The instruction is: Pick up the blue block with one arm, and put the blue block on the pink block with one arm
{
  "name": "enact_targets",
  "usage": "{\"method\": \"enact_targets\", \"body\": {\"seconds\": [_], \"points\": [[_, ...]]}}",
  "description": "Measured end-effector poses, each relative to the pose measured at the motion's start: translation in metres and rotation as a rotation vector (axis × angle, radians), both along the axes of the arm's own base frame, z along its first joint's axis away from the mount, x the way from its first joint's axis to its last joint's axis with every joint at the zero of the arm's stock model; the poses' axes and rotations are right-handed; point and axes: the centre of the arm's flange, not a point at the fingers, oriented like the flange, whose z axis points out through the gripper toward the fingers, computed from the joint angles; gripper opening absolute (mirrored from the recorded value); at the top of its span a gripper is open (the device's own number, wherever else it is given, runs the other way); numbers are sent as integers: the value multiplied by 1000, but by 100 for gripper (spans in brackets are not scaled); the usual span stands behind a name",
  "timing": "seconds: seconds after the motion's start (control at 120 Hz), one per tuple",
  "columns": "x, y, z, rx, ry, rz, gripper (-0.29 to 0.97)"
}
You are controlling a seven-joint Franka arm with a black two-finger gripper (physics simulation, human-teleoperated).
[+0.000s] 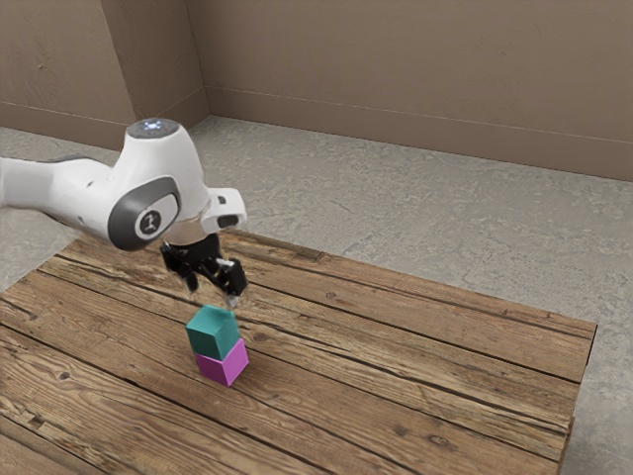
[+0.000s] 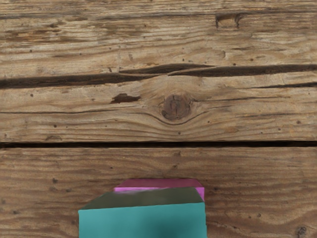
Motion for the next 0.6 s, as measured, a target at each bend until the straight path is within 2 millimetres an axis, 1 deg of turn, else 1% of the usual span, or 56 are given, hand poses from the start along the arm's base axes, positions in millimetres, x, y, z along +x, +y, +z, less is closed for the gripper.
{"method": "enact_targets", "body": {"seconds": [0.067,0.092,0.125,0.158,0.2,0.225,0.258,0.292,0.308,0.325,0.342,0.358,0.375,0.4,0.417,0.45,0.492,0.542,0.6], "points": [[1,0,31,4,-60,-1,62],[4,-1,52,5,-95,-1,63],[10,-8,83,2,-140,-4,64],[18,-21,123,-15,-191,6,64],[22,-33,164,-64,-226,49,65],[25,-35,198,-103,-252,98,65],[25,-30,242,-148,-271,175,66],[19,-23,297,-175,-293,252,66],[14,-23,319,-180,-294,284,66],[7,-24,335,-176,-285,311,66],[-1,-25,346,-158,-272,336,66],[-7,-26,353,-140,-256,362,67],[-12,-20,357,-128,-237,401,67],[-18,-1,360,-116,-205,481,67],[-23,12,358,-108,-181,535,67],[-30,31,347,-88,-127,627,67],[-35,43,327,-47,-61,719,67],[-39,51,313,-9,-13,811,67],[-40,54,299,18,11,897,68]]}}
